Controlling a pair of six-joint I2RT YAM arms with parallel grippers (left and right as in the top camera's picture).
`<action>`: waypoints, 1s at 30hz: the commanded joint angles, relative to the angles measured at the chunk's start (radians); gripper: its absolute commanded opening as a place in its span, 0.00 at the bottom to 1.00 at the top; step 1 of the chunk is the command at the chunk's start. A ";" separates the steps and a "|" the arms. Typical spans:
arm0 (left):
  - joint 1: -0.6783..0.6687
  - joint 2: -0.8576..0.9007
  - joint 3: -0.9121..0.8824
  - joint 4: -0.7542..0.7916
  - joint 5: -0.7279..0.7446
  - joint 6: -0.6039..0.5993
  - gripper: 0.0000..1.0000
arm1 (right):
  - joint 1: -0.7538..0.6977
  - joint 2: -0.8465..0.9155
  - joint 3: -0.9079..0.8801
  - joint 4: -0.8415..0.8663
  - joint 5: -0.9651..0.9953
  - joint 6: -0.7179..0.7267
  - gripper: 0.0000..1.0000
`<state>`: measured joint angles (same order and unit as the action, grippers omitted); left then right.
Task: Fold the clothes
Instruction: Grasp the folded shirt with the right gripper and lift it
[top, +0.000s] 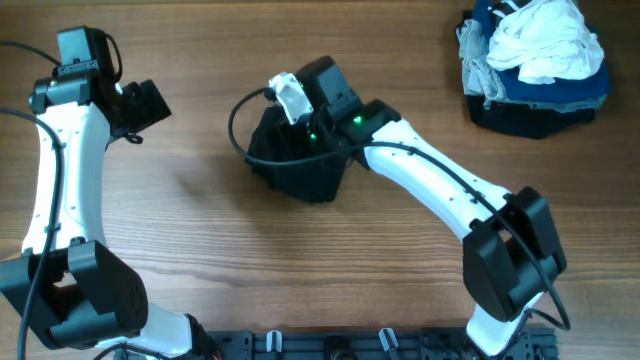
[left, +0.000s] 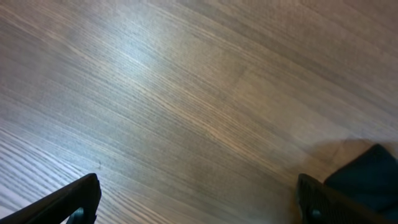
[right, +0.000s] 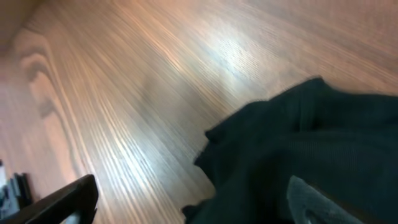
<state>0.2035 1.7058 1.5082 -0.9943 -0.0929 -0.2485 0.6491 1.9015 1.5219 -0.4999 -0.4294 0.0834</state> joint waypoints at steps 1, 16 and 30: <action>0.005 0.005 -0.006 0.014 -0.010 0.009 1.00 | -0.023 -0.030 0.129 -0.124 0.040 -0.025 1.00; -0.013 0.006 -0.006 0.010 0.370 0.286 1.00 | -0.166 -0.041 0.114 -0.461 0.245 0.200 0.99; -0.040 0.006 -0.006 0.021 0.331 0.320 1.00 | -0.131 -0.039 -0.120 -0.161 0.142 0.197 0.58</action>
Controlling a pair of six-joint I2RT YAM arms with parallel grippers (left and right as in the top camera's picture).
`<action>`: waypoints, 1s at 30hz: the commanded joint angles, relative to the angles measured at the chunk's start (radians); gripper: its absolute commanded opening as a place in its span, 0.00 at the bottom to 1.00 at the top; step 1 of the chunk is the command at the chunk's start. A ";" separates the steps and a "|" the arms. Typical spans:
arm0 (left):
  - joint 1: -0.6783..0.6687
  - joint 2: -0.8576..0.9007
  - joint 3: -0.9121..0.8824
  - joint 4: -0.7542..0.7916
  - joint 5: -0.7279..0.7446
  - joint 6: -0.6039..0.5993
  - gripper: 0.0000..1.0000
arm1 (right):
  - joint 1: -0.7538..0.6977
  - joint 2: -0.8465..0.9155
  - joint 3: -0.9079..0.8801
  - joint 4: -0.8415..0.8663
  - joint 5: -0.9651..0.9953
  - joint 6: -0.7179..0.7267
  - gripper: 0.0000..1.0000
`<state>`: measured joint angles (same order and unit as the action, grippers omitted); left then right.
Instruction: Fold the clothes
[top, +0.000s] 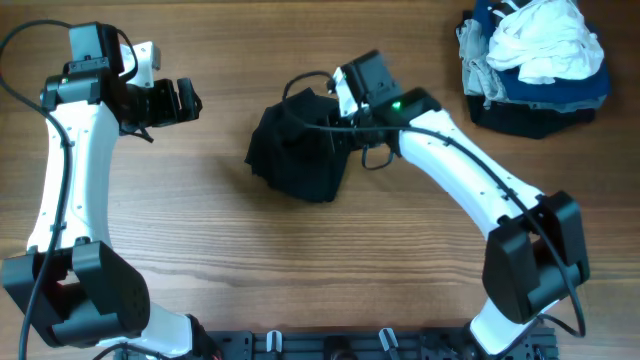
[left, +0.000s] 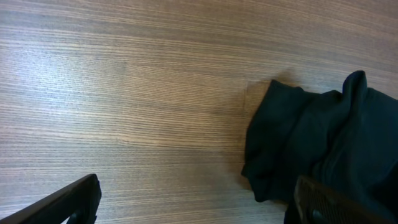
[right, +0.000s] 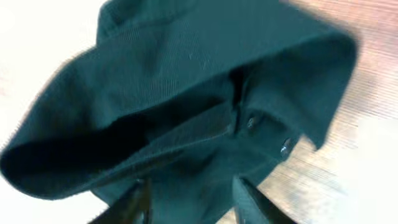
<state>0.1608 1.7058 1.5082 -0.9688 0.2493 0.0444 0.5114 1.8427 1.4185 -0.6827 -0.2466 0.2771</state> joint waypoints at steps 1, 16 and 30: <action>0.003 0.006 -0.006 -0.004 -0.023 0.027 1.00 | 0.006 0.020 -0.017 0.025 -0.046 0.003 0.59; 0.081 0.006 -0.006 0.019 -0.094 -0.038 1.00 | 0.048 0.121 -0.017 0.221 -0.113 -0.078 0.48; 0.082 0.017 -0.006 0.019 -0.093 -0.038 1.00 | 0.078 0.336 -0.011 0.391 -0.114 -0.248 0.24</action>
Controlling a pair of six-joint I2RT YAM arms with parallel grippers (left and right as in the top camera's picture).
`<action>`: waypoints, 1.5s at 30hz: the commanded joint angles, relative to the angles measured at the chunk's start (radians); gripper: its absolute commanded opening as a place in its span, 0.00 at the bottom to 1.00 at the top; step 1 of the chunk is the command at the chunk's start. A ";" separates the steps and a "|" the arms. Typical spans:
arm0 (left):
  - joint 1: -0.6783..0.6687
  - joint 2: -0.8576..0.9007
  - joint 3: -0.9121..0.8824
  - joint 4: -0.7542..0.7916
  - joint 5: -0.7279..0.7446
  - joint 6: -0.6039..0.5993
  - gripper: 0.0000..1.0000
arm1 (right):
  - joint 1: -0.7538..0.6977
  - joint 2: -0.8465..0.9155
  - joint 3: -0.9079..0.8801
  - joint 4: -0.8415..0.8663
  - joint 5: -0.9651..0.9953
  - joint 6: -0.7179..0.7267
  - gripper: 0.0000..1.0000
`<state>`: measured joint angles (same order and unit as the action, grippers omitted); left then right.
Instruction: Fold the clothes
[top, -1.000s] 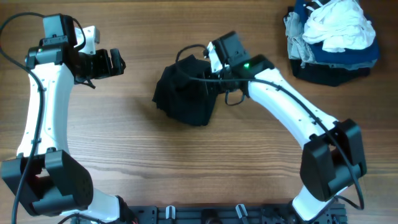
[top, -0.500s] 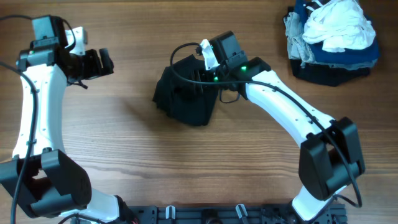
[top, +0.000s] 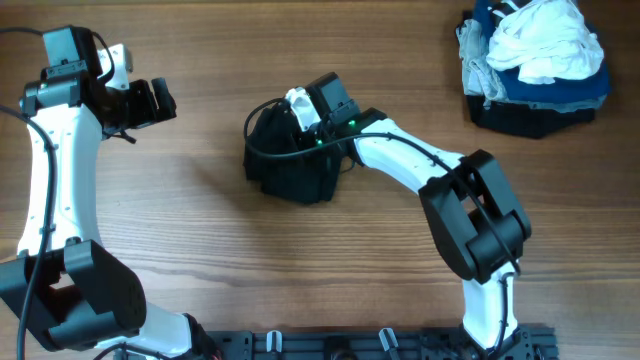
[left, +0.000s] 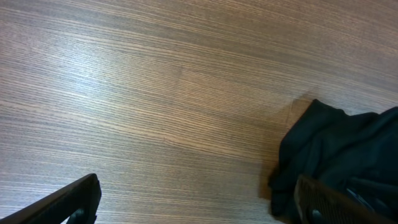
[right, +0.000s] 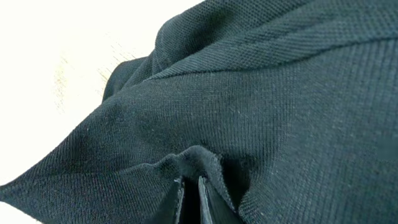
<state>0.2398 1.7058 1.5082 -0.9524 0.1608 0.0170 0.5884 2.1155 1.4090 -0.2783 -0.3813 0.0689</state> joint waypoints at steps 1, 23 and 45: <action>0.003 0.020 -0.006 0.002 -0.005 -0.011 1.00 | -0.001 0.057 0.006 -0.027 0.019 -0.039 0.31; 0.003 0.045 -0.006 0.011 -0.002 -0.025 1.00 | -0.043 -0.201 0.171 -0.542 0.130 0.040 0.66; 0.003 0.045 -0.006 0.005 -0.002 -0.025 1.00 | -0.101 0.098 0.075 -0.436 0.391 0.165 0.12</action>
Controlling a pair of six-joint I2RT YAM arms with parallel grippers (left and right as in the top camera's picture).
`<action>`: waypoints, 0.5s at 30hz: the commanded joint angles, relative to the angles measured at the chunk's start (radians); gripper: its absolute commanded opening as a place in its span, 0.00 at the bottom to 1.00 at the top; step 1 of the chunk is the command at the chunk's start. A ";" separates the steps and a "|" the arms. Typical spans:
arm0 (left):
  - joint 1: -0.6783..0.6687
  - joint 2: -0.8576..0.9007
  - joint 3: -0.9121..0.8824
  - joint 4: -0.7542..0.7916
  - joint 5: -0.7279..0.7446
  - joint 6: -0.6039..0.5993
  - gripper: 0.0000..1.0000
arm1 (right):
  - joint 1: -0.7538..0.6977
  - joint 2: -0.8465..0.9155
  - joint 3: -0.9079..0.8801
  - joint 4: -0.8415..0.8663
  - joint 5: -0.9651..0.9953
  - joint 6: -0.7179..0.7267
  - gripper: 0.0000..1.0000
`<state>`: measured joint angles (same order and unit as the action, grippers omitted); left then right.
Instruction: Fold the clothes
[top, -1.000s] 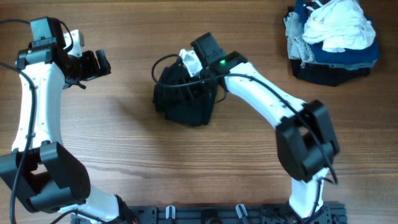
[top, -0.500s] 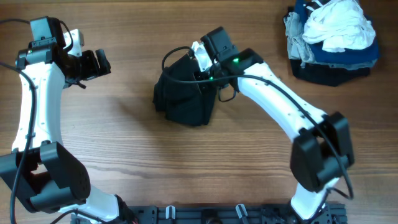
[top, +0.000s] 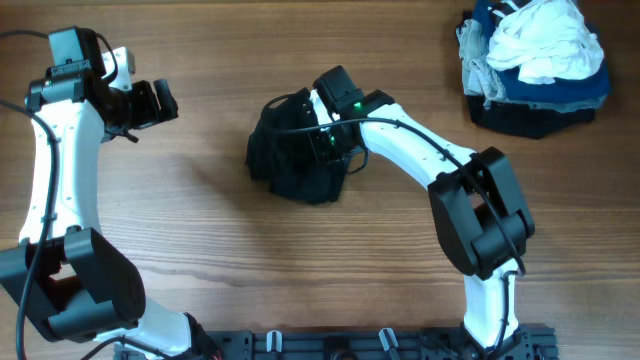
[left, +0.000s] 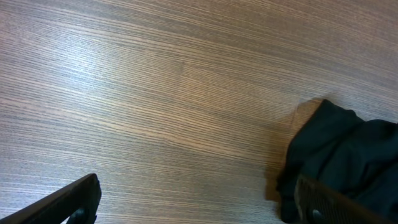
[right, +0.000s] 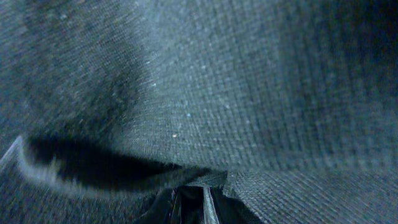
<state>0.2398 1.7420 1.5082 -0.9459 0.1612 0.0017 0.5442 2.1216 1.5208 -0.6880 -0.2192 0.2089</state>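
A crumpled black polo shirt (top: 295, 155) lies bunched in the middle of the table. My right gripper (top: 325, 135) sits on its upper right part, shut on a fold of the knit fabric (right: 205, 186), which fills the whole right wrist view. My left gripper (top: 160, 100) hovers far to the left, open, with bare wood between its fingers (left: 68, 199). The left wrist view catches the shirt's left edge (left: 348, 155) at the lower right.
A pile of other clothes (top: 535, 60), white, grey and dark blue, sits at the back right corner. The wooden table (top: 200, 240) stretches around the shirt. A black rail runs along the front edge (top: 380, 345).
My right gripper has shifted slightly right on the shirt and stays shut on the fabric, now pressed closer to it. The shirt bundle looks slightly reshaped. The left arm has hardly moved.
At first my right gripper was open over the black shirt bundle, the left gripper open at the far left. Then the right one stood above the shirt's collar and buttons. Later it was shut on a fold, and it still holds the fabric now.
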 joint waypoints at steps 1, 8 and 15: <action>0.003 0.009 -0.006 -0.001 -0.002 -0.010 1.00 | -0.076 0.092 -0.037 -0.030 0.255 0.015 0.12; 0.003 0.009 -0.006 -0.014 -0.002 -0.010 1.00 | -0.244 0.087 -0.011 -0.060 0.266 -0.117 0.23; 0.003 0.009 -0.006 -0.004 -0.002 -0.017 1.00 | -0.261 0.000 0.147 -0.182 0.154 -0.167 0.39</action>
<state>0.2398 1.7420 1.5082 -0.9581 0.1612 0.0017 0.2607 2.1429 1.5780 -0.8295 -0.0757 0.0856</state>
